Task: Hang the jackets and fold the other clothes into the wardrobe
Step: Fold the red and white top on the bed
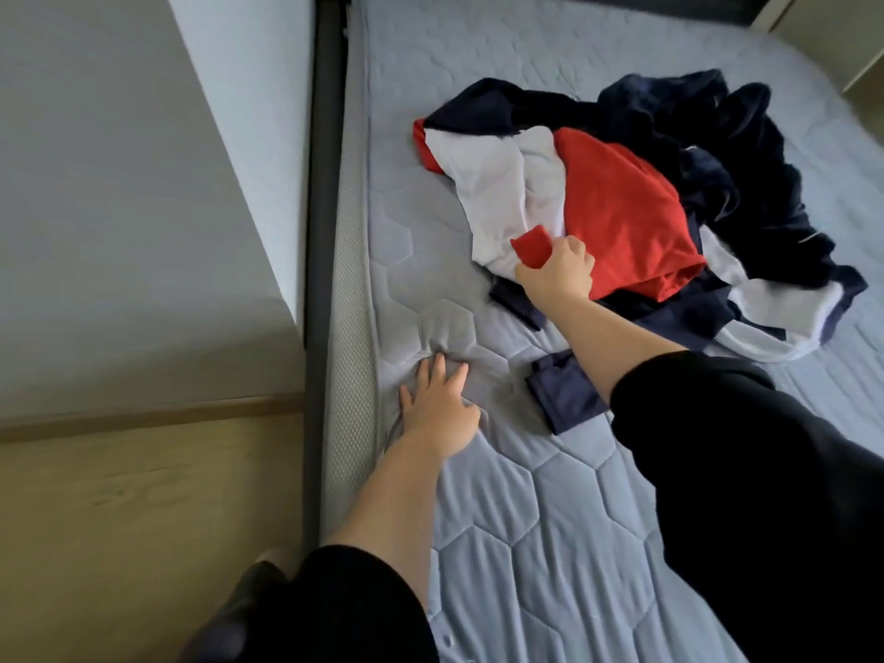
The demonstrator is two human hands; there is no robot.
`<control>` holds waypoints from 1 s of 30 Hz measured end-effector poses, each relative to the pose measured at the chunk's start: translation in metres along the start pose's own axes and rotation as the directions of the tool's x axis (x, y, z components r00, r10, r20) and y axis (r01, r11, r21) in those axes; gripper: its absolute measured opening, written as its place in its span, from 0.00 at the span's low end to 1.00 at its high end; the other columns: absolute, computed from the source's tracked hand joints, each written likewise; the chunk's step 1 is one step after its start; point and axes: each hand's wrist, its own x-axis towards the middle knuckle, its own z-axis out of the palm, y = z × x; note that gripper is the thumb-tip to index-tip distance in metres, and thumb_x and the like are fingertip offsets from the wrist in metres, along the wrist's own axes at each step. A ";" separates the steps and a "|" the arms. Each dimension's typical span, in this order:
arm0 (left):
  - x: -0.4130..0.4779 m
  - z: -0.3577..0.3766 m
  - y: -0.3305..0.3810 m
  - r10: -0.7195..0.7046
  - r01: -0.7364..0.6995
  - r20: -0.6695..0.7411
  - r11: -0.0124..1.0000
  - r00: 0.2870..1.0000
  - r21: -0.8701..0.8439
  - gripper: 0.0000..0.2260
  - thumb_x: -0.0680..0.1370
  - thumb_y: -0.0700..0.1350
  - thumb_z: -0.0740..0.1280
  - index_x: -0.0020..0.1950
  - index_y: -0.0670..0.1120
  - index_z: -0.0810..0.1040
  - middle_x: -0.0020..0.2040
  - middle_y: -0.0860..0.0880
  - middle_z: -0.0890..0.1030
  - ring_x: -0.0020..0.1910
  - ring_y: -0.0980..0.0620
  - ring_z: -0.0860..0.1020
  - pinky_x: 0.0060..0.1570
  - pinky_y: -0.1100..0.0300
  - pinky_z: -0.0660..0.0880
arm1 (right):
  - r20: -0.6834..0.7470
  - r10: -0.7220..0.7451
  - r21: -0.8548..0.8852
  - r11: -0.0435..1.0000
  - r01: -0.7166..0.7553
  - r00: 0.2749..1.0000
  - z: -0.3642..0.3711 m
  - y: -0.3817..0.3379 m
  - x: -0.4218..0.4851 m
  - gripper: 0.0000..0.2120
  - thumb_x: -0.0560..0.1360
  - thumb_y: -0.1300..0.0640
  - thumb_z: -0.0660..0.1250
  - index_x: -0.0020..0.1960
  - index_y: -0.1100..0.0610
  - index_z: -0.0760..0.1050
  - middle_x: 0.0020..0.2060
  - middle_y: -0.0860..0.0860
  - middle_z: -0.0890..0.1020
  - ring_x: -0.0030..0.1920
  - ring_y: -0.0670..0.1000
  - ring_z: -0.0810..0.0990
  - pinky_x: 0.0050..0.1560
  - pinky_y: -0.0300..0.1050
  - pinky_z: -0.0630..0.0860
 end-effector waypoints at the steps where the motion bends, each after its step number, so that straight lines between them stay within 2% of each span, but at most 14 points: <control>1: 0.000 0.000 -0.001 0.006 -0.007 -0.026 1.000 1.000 -0.016 0.28 0.79 0.47 0.58 0.78 0.55 0.54 0.79 0.52 0.44 0.77 0.52 0.40 0.73 0.42 0.42 | 0.014 -0.031 -0.059 0.998 0.032 0.999 0.000 -0.002 0.002 0.25 0.73 0.51 0.66 0.67 0.60 0.69 0.69 0.53 0.66 0.67 0.59 0.63 0.63 0.53 0.67; 4: -0.001 -0.003 0.002 0.000 -0.055 -0.223 0.970 0.975 -0.238 0.22 0.77 0.41 0.60 0.72 0.48 0.68 0.77 0.47 0.59 0.76 0.51 0.54 0.74 0.51 0.50 | -0.025 -0.150 0.082 0.985 0.151 0.988 -0.005 -0.007 -0.013 0.15 0.74 0.59 0.67 0.60 0.60 0.76 0.61 0.56 0.76 0.62 0.59 0.72 0.56 0.48 0.70; 6: -0.008 -0.012 0.007 -0.184 -0.063 -0.332 0.788 0.925 -0.613 0.17 0.77 0.35 0.60 0.64 0.42 0.77 0.67 0.43 0.74 0.68 0.48 0.70 0.67 0.61 0.63 | -0.011 -0.193 0.250 0.949 0.190 0.981 -0.012 -0.011 -0.035 0.10 0.74 0.63 0.66 0.54 0.59 0.79 0.52 0.54 0.82 0.55 0.56 0.78 0.53 0.45 0.72; 8: -0.015 -0.024 0.010 -0.372 -0.050 -0.283 0.527 0.884 -0.849 0.14 0.77 0.33 0.59 0.59 0.39 0.79 0.60 0.41 0.80 0.60 0.46 0.76 0.59 0.63 0.69 | 0.051 -0.214 0.393 0.902 0.177 0.975 -0.024 -0.015 -0.058 0.10 0.73 0.67 0.65 0.49 0.57 0.81 0.46 0.52 0.84 0.50 0.52 0.81 0.54 0.46 0.76; 10: -0.019 -0.035 0.009 -0.414 -0.049 -0.188 0.323 0.891 -0.945 0.12 0.78 0.34 0.60 0.59 0.37 0.78 0.56 0.41 0.80 0.59 0.44 0.77 0.56 0.60 0.72 | 0.152 -0.202 0.542 0.835 0.089 0.968 -0.039 -0.018 -0.083 0.12 0.73 0.71 0.63 0.45 0.56 0.81 0.37 0.49 0.84 0.39 0.48 0.82 0.46 0.44 0.79; 13: -0.039 -0.045 0.009 -0.323 0.015 0.026 -0.037 0.946 -0.999 0.13 0.82 0.42 0.55 0.63 0.42 0.73 0.55 0.44 0.78 0.62 0.45 0.74 0.59 0.57 0.69 | 0.343 -0.233 0.598 0.801 -0.020 0.910 -0.061 -0.013 -0.120 0.10 0.74 0.72 0.63 0.50 0.64 0.81 0.33 0.48 0.82 0.31 0.44 0.80 0.34 0.37 0.78; 15: -0.053 -0.048 0.009 -0.217 0.087 0.134 -0.212 0.967 -0.973 0.15 0.83 0.49 0.52 0.62 0.45 0.73 0.60 0.45 0.76 0.64 0.44 0.73 0.65 0.50 0.66 | 0.467 -0.299 0.508 0.861 0.025 0.832 -0.076 -0.002 -0.145 0.08 0.74 0.69 0.66 0.51 0.65 0.80 0.36 0.51 0.81 0.34 0.45 0.79 0.38 0.40 0.78; 18: -0.067 -0.052 0.017 -0.105 0.147 0.163 -0.140 0.981 -0.979 0.22 0.82 0.56 0.55 0.67 0.43 0.74 0.62 0.42 0.78 0.63 0.42 0.75 0.67 0.47 0.68 | 0.676 -0.399 0.368 0.911 0.185 0.619 -0.091 0.015 -0.178 0.03 0.73 0.64 0.69 0.42 0.57 0.81 0.32 0.46 0.77 0.32 0.42 0.74 0.36 0.39 0.72; 20: -0.077 -0.053 0.023 -0.186 0.115 0.106 0.042 0.977 -0.992 0.17 0.80 0.50 0.63 0.65 0.42 0.75 0.57 0.40 0.81 0.56 0.42 0.79 0.62 0.47 0.73 | 0.807 -0.390 0.270 0.911 0.311 0.443 -0.097 0.025 -0.200 0.11 0.72 0.60 0.70 0.34 0.49 0.77 0.27 0.41 0.74 0.29 0.39 0.71 0.34 0.36 0.69; 22: -0.087 -0.053 0.025 -0.264 0.074 0.023 0.186 0.964 -0.980 0.13 0.78 0.37 0.63 0.63 0.41 0.76 0.48 0.41 0.82 0.46 0.43 0.81 0.51 0.51 0.78 | 0.854 -0.355 0.222 0.910 0.350 0.381 -0.093 0.035 -0.215 0.13 0.73 0.57 0.69 0.31 0.51 0.74 0.26 0.42 0.74 0.28 0.40 0.70 0.33 0.36 0.69; 24: -0.098 -0.055 0.022 -0.271 0.055 -0.022 0.274 0.962 -0.960 0.16 0.76 0.31 0.58 0.58 0.45 0.78 0.44 0.43 0.81 0.41 0.44 0.79 0.43 0.55 0.77 | 0.770 -0.336 0.233 0.939 0.251 0.543 -0.083 0.043 -0.223 0.14 0.75 0.55 0.68 0.32 0.56 0.73 0.28 0.50 0.78 0.29 0.46 0.76 0.34 0.42 0.74; 27: -0.110 -0.061 0.017 -0.313 0.121 0.021 0.303 0.950 -0.945 0.15 0.75 0.32 0.56 0.43 0.47 0.79 0.36 0.43 0.79 0.35 0.45 0.76 0.38 0.56 0.73 | 0.317 -0.129 0.267 0.963 0.042 0.940 -0.068 0.054 -0.213 0.18 0.74 0.55 0.68 0.28 0.57 0.67 0.25 0.52 0.77 0.27 0.47 0.75 0.32 0.43 0.72; 28: -0.115 -0.063 0.015 -0.321 0.159 0.058 0.300 0.945 -0.941 0.13 0.74 0.33 0.57 0.39 0.44 0.78 0.34 0.43 0.78 0.33 0.45 0.75 0.36 0.57 0.72 | 0.187 -0.043 0.293 0.956 -0.013 0.981 -0.066 0.056 -0.206 0.19 0.74 0.55 0.68 0.28 0.56 0.65 0.23 0.47 0.73 0.24 0.43 0.71 0.27 0.39 0.69; 30: -0.122 -0.064 0.013 -0.283 0.217 0.135 0.284 0.950 -0.934 0.09 0.75 0.36 0.59 0.40 0.40 0.79 0.35 0.42 0.78 0.35 0.44 0.76 0.40 0.55 0.72 | 0.233 0.136 0.463 0.855 -0.233 0.963 -0.063 0.060 -0.196 0.16 0.73 0.54 0.70 0.32 0.55 0.66 0.25 0.45 0.70 0.24 0.42 0.67 0.22 0.34 0.66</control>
